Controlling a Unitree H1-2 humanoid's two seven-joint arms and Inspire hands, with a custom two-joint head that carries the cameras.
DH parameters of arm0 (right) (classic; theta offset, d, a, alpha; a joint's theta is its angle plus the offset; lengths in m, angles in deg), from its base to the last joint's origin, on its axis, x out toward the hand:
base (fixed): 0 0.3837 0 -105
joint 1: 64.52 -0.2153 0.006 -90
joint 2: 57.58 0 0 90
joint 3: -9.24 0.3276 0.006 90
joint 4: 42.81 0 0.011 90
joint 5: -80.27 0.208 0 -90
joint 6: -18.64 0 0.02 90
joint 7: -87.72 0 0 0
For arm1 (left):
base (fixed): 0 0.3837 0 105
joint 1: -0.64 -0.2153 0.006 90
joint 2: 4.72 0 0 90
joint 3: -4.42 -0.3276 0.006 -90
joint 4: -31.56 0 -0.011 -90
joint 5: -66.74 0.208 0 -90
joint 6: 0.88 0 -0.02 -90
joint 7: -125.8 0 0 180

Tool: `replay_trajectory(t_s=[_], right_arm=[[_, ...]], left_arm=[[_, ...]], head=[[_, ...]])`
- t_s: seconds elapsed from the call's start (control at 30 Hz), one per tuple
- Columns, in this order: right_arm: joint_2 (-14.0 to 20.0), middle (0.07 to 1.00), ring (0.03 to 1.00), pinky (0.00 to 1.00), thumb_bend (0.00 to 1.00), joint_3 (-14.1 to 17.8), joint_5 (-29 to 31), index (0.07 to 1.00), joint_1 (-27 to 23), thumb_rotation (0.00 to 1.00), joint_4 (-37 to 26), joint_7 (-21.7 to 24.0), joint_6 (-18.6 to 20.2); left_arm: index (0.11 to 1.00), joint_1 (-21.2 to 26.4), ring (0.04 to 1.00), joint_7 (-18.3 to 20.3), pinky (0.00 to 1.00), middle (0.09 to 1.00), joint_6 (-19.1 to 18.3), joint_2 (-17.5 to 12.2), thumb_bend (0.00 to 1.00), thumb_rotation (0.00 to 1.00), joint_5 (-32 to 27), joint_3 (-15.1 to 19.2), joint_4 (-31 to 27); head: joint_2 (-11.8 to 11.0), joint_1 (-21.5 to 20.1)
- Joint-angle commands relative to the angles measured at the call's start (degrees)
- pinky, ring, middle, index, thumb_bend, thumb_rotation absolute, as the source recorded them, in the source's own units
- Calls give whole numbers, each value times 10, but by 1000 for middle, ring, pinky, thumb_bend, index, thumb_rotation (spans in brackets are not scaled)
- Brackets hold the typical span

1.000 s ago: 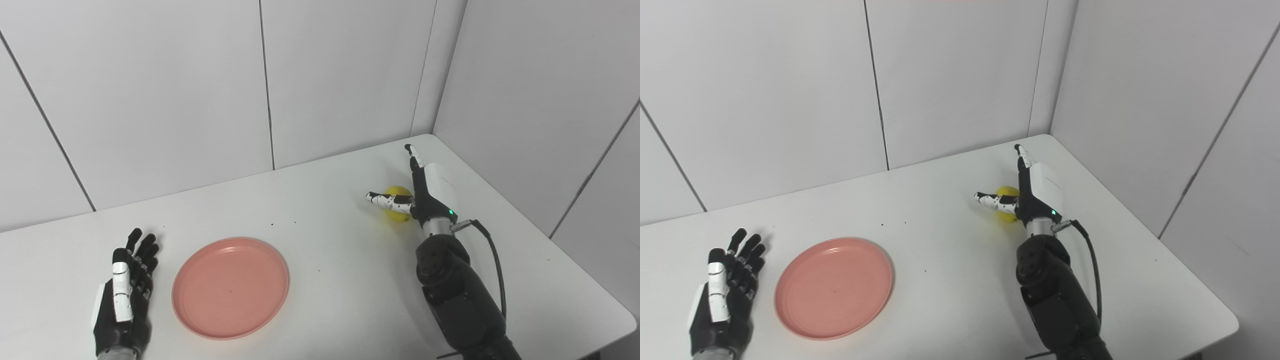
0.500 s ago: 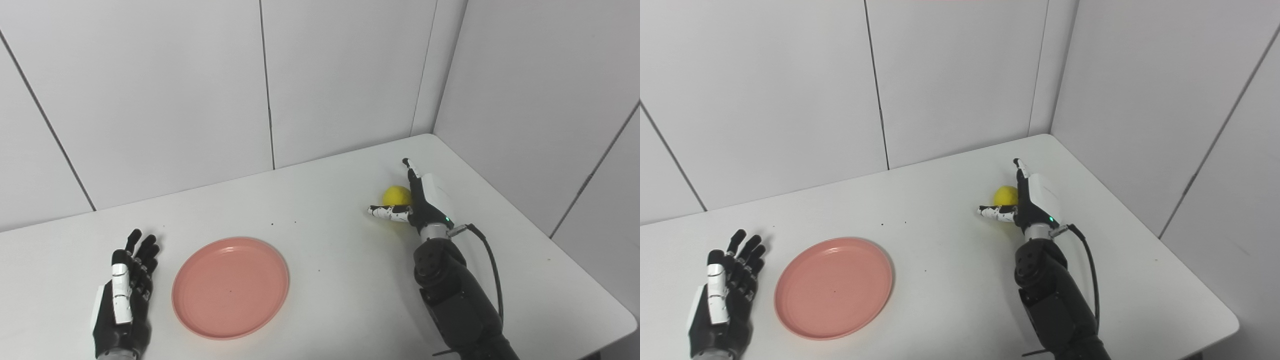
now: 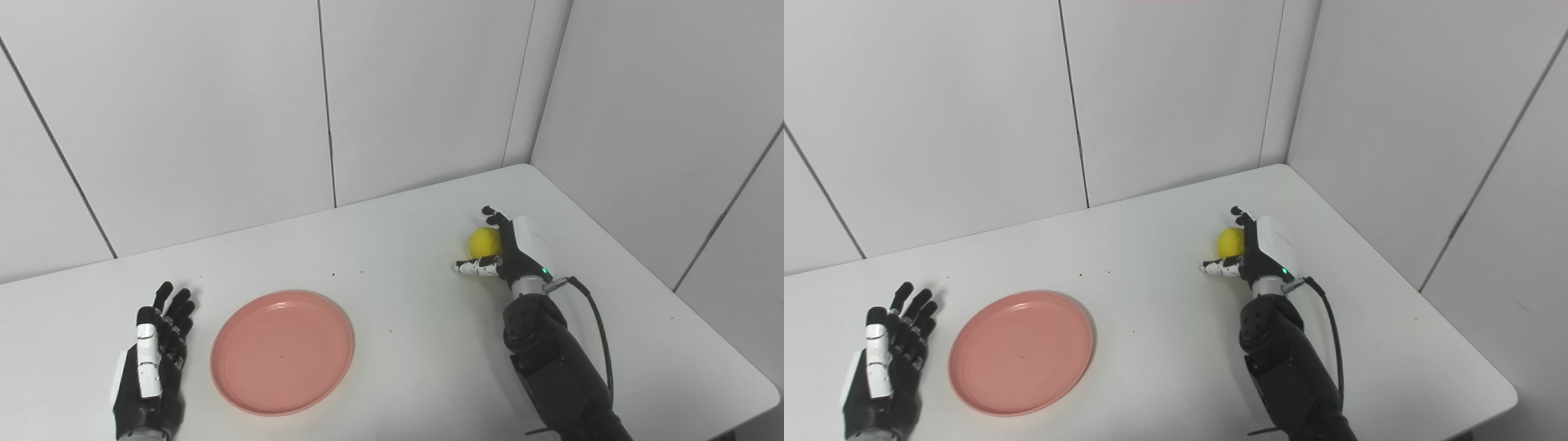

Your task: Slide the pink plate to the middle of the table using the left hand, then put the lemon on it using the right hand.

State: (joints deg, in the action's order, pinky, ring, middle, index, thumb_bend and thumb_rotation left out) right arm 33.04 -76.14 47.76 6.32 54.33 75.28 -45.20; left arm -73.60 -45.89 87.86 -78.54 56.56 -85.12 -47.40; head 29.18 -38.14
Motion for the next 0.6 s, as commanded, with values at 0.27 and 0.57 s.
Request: replay_trajectory(t_s=[0.27, 0.57], right_arm=[[-15, 551, 431, 406, 516, 17, 19, 681, -15, 0, -20, -48, -14], [-18, 531, 436, 459, 516, 20, 34, 613, -11, 0, -17, -79, -50]], left_arm=[[942, -5, 947, 3, 1000, 932, -8, -1, 624, 1000, 1, -4, -3], [943, -6, 946, 2, 1000, 931, -9, 0, 617, 1000, 4, -6, -6]], head=[[2, 1], [2, 2]])
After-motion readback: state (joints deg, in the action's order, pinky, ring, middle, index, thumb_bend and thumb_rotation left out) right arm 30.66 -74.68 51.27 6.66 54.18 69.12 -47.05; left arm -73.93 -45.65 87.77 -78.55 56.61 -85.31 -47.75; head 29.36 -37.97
